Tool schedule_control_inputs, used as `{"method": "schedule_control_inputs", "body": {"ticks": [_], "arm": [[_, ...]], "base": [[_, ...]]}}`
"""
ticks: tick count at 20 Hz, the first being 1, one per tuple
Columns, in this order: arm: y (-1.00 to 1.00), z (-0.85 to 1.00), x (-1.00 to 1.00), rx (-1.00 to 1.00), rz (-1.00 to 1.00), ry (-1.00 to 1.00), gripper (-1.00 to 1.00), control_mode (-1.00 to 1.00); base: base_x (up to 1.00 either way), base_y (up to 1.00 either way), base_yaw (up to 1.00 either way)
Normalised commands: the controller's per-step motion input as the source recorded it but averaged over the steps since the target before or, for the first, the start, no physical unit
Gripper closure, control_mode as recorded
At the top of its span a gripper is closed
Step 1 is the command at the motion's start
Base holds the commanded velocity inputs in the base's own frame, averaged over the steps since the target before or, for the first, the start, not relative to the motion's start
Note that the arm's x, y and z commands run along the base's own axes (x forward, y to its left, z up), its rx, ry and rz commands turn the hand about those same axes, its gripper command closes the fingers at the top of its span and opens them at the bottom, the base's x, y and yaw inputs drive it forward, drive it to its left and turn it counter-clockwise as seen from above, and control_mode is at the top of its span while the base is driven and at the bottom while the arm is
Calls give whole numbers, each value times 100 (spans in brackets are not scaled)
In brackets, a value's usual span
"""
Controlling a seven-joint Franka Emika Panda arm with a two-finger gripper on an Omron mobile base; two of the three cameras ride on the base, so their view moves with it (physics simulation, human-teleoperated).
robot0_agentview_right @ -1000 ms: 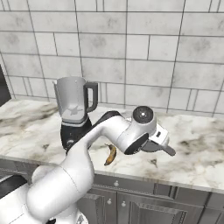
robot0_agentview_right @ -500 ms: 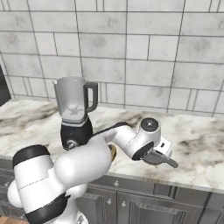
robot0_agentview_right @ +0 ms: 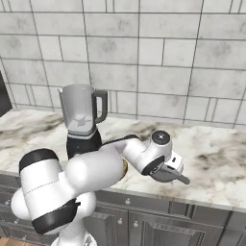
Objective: Open the blender lid, put the banana in the blender, close the lid, and start the blender.
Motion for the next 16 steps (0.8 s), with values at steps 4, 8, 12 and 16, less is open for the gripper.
{"method": "schedule_control_inputs", "body": {"ticks": [4, 8, 12, 16], "arm": [[10, -31, 48, 0, 10, 8, 100, -100], [2, -28, 41, 0, 9, 4, 100, -100], [1, -34, 28, 0, 9, 2, 100, -100], [2, -39, 21, 0, 7, 0, 100, -100]], "base": [[0, 0, 0], [0, 0, 0], [0, 0, 0], [0, 0, 0]]}}
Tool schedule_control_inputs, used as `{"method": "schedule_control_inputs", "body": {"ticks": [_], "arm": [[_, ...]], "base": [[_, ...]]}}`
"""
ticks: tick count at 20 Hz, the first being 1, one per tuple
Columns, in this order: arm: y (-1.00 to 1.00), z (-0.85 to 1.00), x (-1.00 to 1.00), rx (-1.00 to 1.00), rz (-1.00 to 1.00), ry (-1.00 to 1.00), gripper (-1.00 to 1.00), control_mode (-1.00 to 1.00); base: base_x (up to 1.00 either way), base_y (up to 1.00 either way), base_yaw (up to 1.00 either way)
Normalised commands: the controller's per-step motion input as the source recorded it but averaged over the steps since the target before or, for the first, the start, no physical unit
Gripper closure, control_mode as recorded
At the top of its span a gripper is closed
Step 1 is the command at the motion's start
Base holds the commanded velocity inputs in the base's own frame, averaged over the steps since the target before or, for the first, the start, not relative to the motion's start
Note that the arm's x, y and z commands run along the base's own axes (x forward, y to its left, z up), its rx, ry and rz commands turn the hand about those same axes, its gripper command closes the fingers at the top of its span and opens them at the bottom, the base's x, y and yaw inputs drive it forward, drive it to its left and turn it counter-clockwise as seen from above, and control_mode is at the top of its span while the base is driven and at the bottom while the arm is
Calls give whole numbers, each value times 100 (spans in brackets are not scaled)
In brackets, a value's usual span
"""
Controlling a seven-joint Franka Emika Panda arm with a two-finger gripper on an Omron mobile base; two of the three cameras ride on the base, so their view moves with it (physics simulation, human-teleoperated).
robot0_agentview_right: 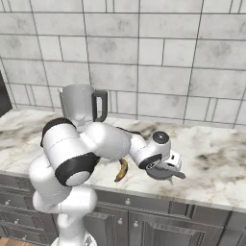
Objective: Open the blender lid, put the banana in the blender, close the lid, and start the blender.
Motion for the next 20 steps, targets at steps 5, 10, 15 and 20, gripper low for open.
{"method": "schedule_control_inputs", "body": {"ticks": [5, 10, 15, 20], "arm": [[20, -29, 0, 0, 1, 0, -100, -100], [18, 18, 0, 0, 0, 0, -100, -100], [5, 57, -4, -1, 0, -4, -100, -100], [36, 48, -13, -3, 0, -7, -100, -100]], "base": [[0, 0, 0], [0, 0, 0], [0, 0, 0], [0, 0, 0]]}}
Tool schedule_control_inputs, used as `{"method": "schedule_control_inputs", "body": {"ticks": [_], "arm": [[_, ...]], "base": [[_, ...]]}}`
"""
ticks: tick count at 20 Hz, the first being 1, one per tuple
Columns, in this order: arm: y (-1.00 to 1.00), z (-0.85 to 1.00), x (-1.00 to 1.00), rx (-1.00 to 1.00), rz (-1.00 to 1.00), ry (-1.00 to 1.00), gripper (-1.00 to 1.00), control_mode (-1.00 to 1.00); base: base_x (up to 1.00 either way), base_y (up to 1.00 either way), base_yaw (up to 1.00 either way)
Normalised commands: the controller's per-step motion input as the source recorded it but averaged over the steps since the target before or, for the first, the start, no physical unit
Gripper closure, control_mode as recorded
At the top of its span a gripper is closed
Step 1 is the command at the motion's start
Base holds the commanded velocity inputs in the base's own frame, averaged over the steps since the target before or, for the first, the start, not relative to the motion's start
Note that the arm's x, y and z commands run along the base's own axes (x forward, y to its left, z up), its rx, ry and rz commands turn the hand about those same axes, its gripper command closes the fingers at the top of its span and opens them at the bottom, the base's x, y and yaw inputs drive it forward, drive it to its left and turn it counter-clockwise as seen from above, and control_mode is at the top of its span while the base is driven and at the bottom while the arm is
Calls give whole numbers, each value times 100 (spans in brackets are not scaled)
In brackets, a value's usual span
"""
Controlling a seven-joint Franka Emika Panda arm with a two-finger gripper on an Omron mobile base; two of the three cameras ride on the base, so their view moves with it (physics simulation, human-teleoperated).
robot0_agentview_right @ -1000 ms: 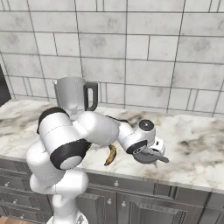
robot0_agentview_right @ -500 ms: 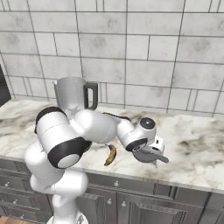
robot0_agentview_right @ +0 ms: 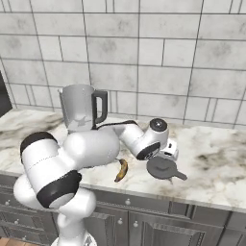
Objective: Open the blender lid, put the banana in the blender, close the lid, and start the blender.
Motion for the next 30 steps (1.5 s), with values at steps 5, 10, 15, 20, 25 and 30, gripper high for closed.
{"method": "schedule_control_inputs", "body": {"ticks": [5, 10, 15, 20, 25, 30], "arm": [[63, 15, -22, -4, 0, 0, -100, -100], [74, 0, -39, -1, 5, 3, -100, -100], [45, -5, -22, 0, 7, 5, -100, -100], [23, -16, 0, 0, 8, 5, -100, -100], [29, -31, 0, 0, 8, 9, -100, -100], [7, -27, 14, 0, 3, 8, -100, -100]], "base": [[0, 0, 0], [0, 0, 0], [0, 0, 0], [0, 0, 0], [0, 0, 0], [0, 0, 0]]}}
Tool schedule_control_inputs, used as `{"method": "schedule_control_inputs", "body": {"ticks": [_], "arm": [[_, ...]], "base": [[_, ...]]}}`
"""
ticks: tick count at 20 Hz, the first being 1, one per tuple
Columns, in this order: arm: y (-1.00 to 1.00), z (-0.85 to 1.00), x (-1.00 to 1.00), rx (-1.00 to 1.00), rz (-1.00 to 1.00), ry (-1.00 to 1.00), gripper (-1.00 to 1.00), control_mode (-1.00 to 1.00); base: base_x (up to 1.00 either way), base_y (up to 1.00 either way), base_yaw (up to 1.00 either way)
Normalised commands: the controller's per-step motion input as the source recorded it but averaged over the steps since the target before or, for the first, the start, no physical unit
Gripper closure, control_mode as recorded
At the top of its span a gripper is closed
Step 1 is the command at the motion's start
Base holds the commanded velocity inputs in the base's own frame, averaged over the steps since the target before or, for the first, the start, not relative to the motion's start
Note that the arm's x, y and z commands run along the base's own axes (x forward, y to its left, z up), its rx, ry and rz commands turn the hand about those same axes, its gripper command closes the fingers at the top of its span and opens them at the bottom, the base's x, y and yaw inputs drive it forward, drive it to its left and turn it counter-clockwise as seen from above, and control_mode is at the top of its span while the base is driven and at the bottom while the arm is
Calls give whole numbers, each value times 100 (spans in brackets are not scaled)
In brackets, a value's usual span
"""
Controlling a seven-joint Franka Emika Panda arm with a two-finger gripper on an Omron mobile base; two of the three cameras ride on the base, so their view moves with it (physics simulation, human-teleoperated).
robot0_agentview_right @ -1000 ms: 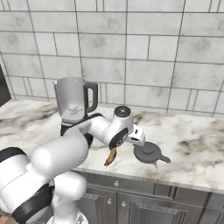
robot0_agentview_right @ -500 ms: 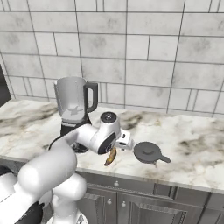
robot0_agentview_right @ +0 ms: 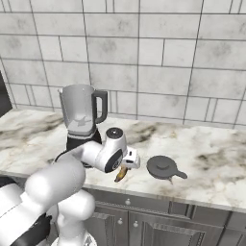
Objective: Open the blender lid, put the banana in the blender, close the lid, and start the blender.
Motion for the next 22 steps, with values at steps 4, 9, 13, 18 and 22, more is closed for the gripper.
{"method": "schedule_control_inputs", "body": {"ticks": [4, 9, 13, 18, 22], "arm": [[0, -23, 24, 0, 0, 8, -100, -100], [0, -22, 21, 0, 0, 7, -100, -100], [0, -17, 15, 0, 0, 6, -100, -100], [0, -27, 7, 0, 0, 7, -100, -100], [0, -17, 7, 0, 0, 2, 100, -100]], "base": [[0, 0, 0], [0, 0, 0], [0, 0, 0], [0, 0, 0], [0, 0, 0]]}}
